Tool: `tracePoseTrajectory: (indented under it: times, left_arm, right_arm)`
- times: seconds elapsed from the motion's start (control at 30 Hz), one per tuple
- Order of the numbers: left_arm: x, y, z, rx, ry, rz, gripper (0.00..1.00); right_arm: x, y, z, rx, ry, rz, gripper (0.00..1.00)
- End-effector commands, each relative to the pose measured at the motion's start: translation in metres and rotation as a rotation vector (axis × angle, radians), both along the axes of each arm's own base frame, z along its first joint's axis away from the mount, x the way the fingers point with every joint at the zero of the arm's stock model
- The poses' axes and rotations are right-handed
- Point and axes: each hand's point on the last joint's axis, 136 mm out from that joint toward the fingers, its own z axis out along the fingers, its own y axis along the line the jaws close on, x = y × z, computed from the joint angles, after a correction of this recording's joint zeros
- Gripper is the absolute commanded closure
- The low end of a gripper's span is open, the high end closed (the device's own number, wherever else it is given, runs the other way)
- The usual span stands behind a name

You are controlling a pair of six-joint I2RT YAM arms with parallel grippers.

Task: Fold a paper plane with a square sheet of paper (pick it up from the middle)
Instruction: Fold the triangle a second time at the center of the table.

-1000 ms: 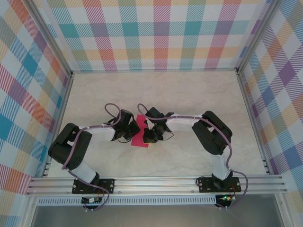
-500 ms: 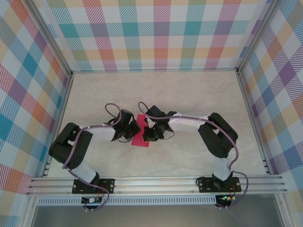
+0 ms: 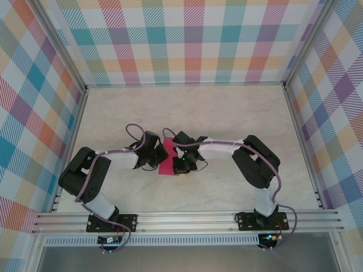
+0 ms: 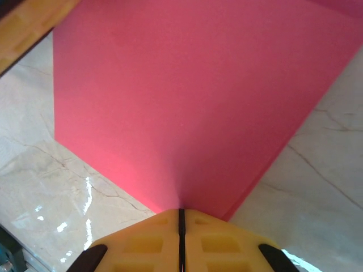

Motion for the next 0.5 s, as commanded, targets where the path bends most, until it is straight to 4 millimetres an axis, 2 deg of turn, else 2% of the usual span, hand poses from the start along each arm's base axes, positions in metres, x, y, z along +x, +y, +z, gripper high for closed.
tracePoseTrajectory:
  times: [0.0, 0.1, 0.33, 0.47]
  left_arm:
    - [-0.039, 0.032, -0.051, 0.134, 0.193, 0.036, 0.95]
    - [-0.039, 0.032, -0.051, 0.135, 0.192, 0.034, 0.95]
    - [-0.038, 0.03, -0.051, 0.129, 0.191, 0.024, 0.95]
    - [-0.039, 0.03, -0.051, 0.128, 0.194, 0.022, 0.95]
  right_arm:
    - [-0.012, -0.025, -0.015, -0.099, 0.029, -0.01, 0.92]
    - [-0.015, -0.027, -0.006, -0.086, 0.019, -0.008, 0.92]
    - [0.002, -0.01, 0.045, 0.031, -0.094, -0.013, 0.91]
    - [0.011, 0.007, 0.045, 0.066, -0.089, -0.007, 0.9]
